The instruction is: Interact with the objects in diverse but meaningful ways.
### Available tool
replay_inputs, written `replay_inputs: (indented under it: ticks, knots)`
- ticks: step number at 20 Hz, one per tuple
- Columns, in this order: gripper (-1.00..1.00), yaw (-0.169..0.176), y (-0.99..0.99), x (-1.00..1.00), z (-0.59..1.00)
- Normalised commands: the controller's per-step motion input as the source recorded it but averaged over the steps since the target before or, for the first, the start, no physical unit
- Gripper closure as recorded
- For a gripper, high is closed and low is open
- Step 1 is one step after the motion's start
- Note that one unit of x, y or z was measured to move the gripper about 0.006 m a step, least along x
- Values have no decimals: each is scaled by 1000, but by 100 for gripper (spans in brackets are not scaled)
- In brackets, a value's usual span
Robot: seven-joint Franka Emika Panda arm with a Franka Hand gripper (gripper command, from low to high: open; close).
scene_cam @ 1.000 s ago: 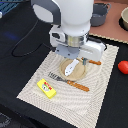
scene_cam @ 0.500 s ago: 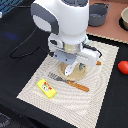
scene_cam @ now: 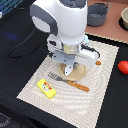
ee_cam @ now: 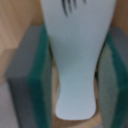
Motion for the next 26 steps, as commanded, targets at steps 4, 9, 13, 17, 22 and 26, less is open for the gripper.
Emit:
replay_inputs:
  ticks: [4, 9, 13, 17, 22, 26]
  knots:
    - [100, -7, 39, 205, -5]
    - [100, -19, 145, 55, 1000]
    - [100, -10, 4, -9, 1000]
    - [100, 0, -111, 224, 1000]
    - [100, 32, -542, 503, 452]
    - [100, 171, -735, 204, 0]
